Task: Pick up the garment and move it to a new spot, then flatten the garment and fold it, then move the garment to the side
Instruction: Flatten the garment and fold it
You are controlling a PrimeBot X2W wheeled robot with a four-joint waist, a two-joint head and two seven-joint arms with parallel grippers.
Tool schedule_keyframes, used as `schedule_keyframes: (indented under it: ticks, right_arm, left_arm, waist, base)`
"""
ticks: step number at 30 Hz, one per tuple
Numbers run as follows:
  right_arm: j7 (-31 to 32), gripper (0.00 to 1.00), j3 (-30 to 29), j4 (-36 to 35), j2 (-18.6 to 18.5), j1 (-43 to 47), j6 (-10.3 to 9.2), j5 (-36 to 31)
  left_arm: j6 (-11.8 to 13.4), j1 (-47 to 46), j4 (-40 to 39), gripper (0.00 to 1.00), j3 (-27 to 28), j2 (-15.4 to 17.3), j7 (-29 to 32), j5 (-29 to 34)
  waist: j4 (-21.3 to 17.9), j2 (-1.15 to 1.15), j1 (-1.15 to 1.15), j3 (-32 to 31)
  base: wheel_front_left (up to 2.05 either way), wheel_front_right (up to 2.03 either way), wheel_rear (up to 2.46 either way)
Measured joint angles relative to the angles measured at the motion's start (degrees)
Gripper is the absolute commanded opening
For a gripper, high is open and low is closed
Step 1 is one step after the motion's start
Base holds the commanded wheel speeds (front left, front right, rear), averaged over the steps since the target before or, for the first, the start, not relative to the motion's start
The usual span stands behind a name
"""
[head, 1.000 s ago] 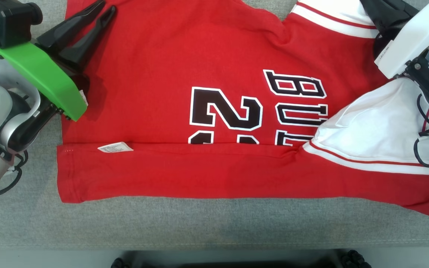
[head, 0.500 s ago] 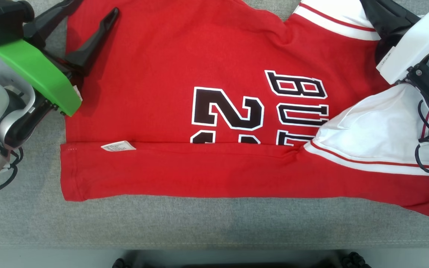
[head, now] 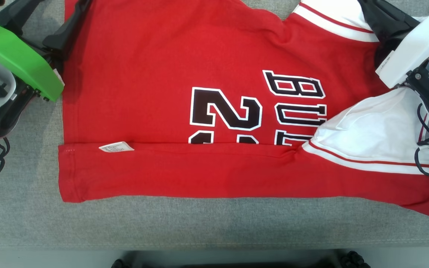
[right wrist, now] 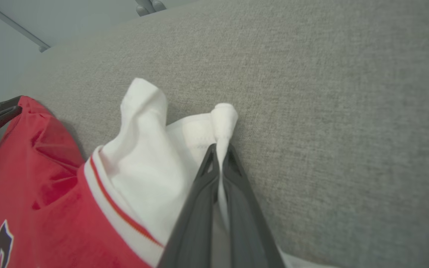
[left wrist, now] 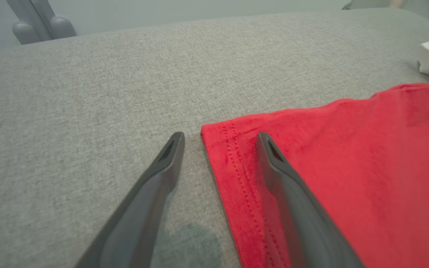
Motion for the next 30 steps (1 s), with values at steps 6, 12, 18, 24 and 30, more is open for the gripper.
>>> schedule_keyframes:
  ticks: [6,12,18,24,30]
  right_arm:
    - [0.0,0.0,0.1,-0.6,0.0,0.5,-0.42,0.0]
    - [0.0,0.0,0.1,-1.0,0.0,0.7,-0.43,0.1]
    - [0.0,0.0,0.1,-1.1,0.1,0.9,-0.46,0.1]
    - [-0.7,0.0,0.0,-0.9,0.1,1.7,-0.45,0.1]
    - [-2.0,0.0,-0.6,-0.9,0.0,3.4,-0.33,0.1]
  left_arm:
    - [0.0,-0.3,0.9,0.98,-1.7,0.0,0.0,-0.9]
    - [0.0,-1.6,1.5,0.48,-2.8,-0.1,-0.1,-2.1]
    - [0.0,-2.1,1.6,0.0,-3.8,-0.4,-0.6,-2.7]
    - [0.0,-2.3,1.9,0.0,-5.0,-1.3,-2.1,-2.7]
    - [0.0,-2.0,1.9,0.0,-5.6,-1.7,-3.6,-3.2]
  waist:
    - [-0.4,0.0,0.0,0.1]
    - [-0.9,0.0,0.0,0.2]
    - [-1.1,0.0,0.0,0.2]
    - [-1.1,0.0,0.0,-0.5]
    - [-0.7,0.0,0.0,-2.1]
  base:
    - [0.0,0.0,0.0]
    - [0.0,0.0,0.0]
    - [0.0,0.0,0.0]
    - [0.0,0.0,0.0]
    - [0.0,0.0,0.0]
